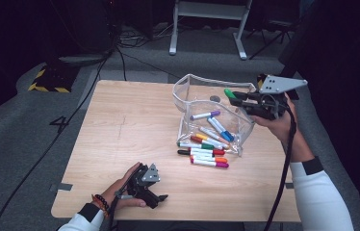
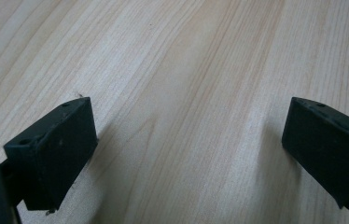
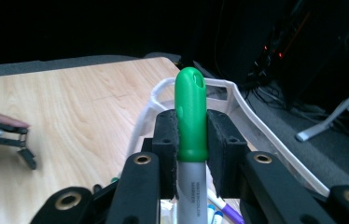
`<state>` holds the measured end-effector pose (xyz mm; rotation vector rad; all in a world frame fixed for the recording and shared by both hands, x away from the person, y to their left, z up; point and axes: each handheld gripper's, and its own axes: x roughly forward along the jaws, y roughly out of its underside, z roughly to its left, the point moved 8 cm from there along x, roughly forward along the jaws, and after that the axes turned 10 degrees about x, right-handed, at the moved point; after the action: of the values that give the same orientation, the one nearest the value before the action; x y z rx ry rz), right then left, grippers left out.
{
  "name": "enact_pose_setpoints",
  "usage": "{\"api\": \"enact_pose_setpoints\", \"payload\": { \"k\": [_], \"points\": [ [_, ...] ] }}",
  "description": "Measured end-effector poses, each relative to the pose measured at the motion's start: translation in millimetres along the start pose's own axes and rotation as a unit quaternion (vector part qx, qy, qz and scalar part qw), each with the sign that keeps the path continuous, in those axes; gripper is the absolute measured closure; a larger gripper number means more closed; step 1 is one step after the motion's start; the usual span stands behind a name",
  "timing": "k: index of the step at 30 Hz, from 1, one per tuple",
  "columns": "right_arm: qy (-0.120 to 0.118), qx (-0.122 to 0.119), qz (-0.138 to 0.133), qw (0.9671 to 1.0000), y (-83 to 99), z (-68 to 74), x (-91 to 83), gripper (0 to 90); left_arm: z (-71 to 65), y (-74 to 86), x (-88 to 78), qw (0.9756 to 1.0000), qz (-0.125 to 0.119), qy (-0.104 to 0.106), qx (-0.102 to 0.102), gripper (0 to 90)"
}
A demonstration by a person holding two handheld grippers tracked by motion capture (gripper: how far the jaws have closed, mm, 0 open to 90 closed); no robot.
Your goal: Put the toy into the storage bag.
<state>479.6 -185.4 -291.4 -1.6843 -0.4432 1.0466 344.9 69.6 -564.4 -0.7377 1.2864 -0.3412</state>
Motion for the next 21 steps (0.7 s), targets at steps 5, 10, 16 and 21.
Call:
{"api": "enact_pose_setpoints", "payload": {
  "k": [5,10,16,21],
  "points": [
    [0.014,0.01,0.028,0.9995,2.8,-20.8,22.5,74.8,0.0,0.0,0.0,1.0,0.0,0.0,0.0,3.5],
    [0.033,0.025,0.063,0.9971,12.1,-45.6,44.6,74.8,0.9,-1.5,1.6,1.0,0.0,0.001,0.0,3.3],
    [0.051,0.036,0.102,0.9929,21.8,-60.7,58.6,74.8,0.9,-1.0,1.1,1.0,0.001,0.0,-0.001,3.4],
    [0.063,0.048,0.171,0.9821,43.3,-70.5,73.5,74.8,0.9,-1.0,1.1,1.0,0.001,-0.001,-0.001,3.3]
  ]
}}
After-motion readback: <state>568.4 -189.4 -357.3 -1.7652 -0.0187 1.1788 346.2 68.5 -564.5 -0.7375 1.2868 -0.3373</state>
